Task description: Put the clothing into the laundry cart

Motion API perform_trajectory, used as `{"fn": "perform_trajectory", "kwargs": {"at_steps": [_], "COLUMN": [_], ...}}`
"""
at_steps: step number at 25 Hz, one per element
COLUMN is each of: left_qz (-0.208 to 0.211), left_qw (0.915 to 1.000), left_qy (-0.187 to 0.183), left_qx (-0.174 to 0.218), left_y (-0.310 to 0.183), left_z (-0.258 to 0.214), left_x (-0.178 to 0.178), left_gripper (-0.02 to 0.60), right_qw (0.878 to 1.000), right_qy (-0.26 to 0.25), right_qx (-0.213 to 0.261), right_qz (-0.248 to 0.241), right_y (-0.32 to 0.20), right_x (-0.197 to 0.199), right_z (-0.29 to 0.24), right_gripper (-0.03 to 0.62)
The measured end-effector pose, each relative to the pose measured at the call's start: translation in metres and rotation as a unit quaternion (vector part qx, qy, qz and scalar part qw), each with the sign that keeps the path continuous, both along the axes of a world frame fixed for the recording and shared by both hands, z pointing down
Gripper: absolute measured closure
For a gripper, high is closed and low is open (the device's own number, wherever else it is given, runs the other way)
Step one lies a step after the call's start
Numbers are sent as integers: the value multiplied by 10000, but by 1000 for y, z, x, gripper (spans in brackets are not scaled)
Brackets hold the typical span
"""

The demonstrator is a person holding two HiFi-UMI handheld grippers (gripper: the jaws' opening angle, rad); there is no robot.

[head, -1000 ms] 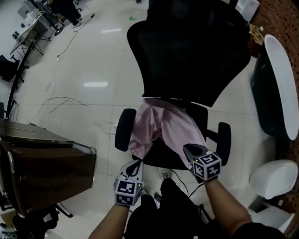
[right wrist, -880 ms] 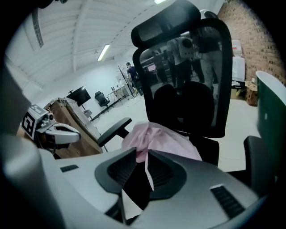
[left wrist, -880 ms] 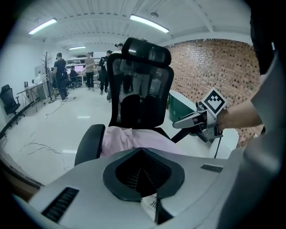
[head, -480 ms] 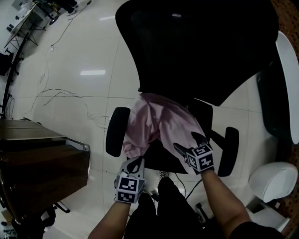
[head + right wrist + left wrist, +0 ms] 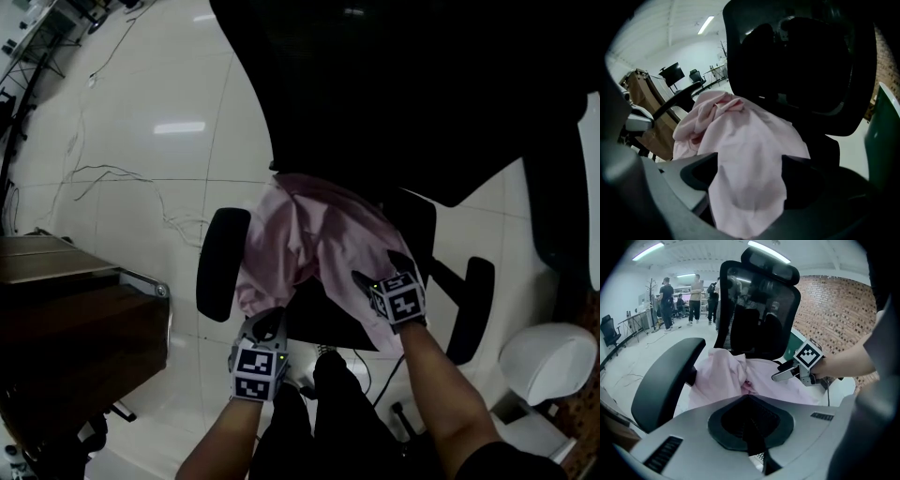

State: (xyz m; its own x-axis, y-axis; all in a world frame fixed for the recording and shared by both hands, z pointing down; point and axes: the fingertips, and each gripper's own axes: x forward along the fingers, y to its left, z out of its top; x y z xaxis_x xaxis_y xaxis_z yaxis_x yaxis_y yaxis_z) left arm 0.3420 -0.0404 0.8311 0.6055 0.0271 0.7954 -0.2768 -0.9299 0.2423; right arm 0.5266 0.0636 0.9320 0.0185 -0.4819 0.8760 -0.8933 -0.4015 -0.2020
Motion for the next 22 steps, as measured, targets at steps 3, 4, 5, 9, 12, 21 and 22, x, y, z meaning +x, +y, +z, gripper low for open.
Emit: {"fn": "perform_trajectory", "kwargs": {"at_steps": [3,4,5,9,12,21,22], "left_qz": [52,65,77,136,171,89,60], "left_qw": [10000,10000,10000,9999,9998,9997,9995], "left_qy": [-6,-6,-8,2,18,242,283], "left_qx": [-36,-49,-61,-105,-112,58,86], "left_y": [1,2,3,8,11,12,12], "left_z": [8,10,11,11,6,-35,-42], "left_x": [3,4,4,4,3,-10,-12], "left_gripper": [583,583,583,583,583,583,583], "right_qw": [9994,9990,9986,9958,9946,9854,9819], "right_qy": [-138,-172,-204,-449,-774,-1525,-1602], "right_qx": [-323,-394,-471,-693,-586,679,924], "right_qz": [-69,-92,-129,-399,-364,332,397], "right_y": [9,10,12,10,6,12,11], "right_x": [-5,-8,-10,-23,-29,-37,-38], "right_z": [25,32,38,48,43,-47,-65], "right_gripper": [140,140,140,229,414,508,508]}}
